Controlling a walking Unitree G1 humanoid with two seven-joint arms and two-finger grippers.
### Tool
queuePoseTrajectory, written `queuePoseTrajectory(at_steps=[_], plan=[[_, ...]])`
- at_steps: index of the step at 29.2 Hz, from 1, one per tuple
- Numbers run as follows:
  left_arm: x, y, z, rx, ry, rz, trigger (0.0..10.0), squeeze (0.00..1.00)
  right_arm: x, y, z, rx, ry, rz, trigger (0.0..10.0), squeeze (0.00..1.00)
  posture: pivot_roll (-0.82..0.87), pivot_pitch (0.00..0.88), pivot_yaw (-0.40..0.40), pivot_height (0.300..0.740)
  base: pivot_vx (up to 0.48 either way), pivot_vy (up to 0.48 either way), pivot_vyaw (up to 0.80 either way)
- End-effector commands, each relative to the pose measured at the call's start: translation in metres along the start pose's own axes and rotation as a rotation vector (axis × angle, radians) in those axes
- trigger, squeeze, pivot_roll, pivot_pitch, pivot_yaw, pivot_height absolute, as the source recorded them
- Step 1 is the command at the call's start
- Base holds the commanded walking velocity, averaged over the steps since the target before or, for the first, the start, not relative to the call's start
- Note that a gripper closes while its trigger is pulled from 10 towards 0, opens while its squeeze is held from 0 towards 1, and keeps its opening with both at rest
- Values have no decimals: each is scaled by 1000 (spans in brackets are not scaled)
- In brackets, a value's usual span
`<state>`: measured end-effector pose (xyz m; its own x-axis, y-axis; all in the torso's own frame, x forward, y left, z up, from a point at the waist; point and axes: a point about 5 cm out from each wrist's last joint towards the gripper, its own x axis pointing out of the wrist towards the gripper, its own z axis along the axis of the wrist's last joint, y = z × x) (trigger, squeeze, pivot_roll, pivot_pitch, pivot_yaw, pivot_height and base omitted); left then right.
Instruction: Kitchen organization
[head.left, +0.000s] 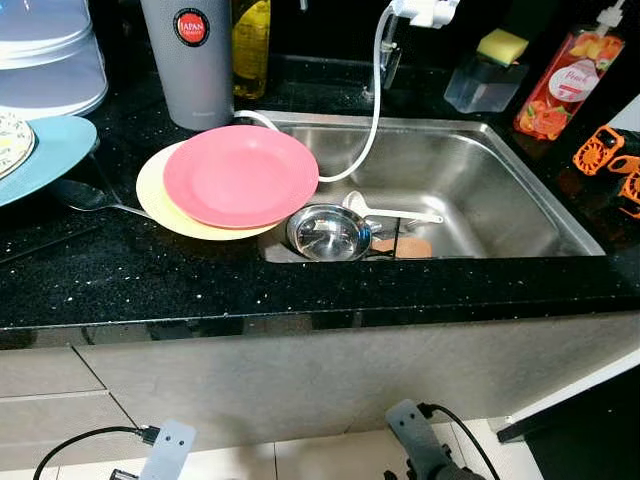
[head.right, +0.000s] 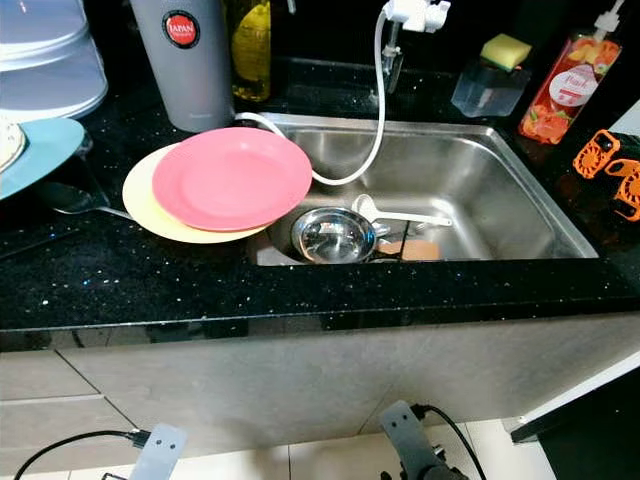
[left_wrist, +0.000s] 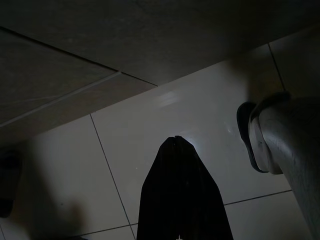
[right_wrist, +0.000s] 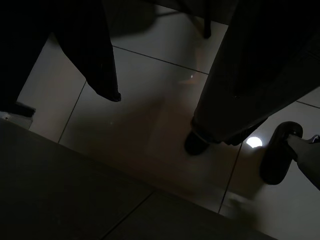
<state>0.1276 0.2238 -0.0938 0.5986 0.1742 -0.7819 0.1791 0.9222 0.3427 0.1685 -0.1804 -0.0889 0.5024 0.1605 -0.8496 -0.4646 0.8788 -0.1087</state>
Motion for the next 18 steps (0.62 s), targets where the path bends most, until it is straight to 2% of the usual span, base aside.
queuePoseTrajectory(at_steps=[1,9,18], plan=[[-2,-15,0,3,-5,-50,10000,0,-1,0,-4,8,9,-5,10000,0,116,57,-119,740,0,0,0],[-1,-14,2,14,-17,-46,10000,0,-1,0,-3,10,4,-5,10000,0,113,57,-119,740,0,0,0],[-1,-13,4,28,-26,-45,10000,0,-1,1,-4,11,5,-4,10000,0,114,56,-118,740,0,-455,0]])
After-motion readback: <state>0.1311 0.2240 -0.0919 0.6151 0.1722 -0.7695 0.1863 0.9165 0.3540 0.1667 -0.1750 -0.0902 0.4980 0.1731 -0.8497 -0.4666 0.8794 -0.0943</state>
